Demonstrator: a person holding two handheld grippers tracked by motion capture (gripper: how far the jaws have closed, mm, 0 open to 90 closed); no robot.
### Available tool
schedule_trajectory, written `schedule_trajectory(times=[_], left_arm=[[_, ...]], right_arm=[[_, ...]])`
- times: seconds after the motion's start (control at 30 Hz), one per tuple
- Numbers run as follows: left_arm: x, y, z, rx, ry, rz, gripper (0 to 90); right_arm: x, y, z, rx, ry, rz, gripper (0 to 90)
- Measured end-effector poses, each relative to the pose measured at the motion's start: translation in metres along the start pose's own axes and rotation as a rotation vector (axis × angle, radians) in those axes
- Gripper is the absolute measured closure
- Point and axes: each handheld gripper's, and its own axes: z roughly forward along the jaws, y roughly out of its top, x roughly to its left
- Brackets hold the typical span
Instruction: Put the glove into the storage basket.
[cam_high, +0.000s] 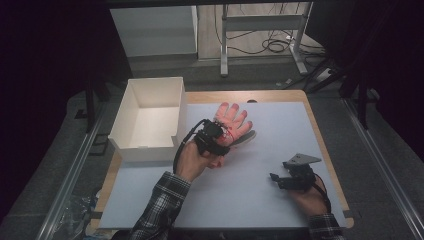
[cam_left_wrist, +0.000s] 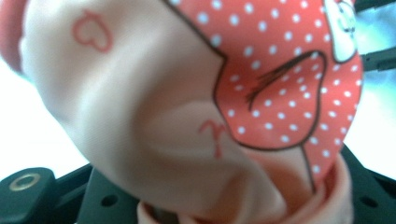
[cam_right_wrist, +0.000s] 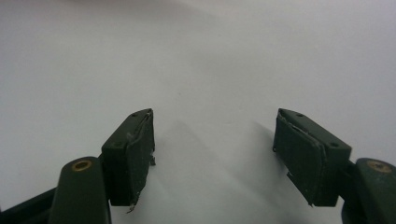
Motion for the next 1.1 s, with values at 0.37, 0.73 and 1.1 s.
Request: schedule_trajectory(times=[0.37, 0.73, 1.1], left_arm=[[0.025, 0.017, -0.034, -0.010, 0.033, -0.033, 50.0], [0.049, 0.027, -0.066, -0.030, 0.089, -0.068, 50.0], [0.081, 0.019, -0.104, -0.079, 0.163, -0.154, 50.0]], right_arm=[[0.000, 0.000, 0.000, 0.001, 0.002, 0.003, 29.6], [0.000, 0.000, 0.000, 0.001, 0.002, 0.001, 29.6], [0.000, 0.000, 0.000, -0.001, 0.001, -0.003, 29.6]])
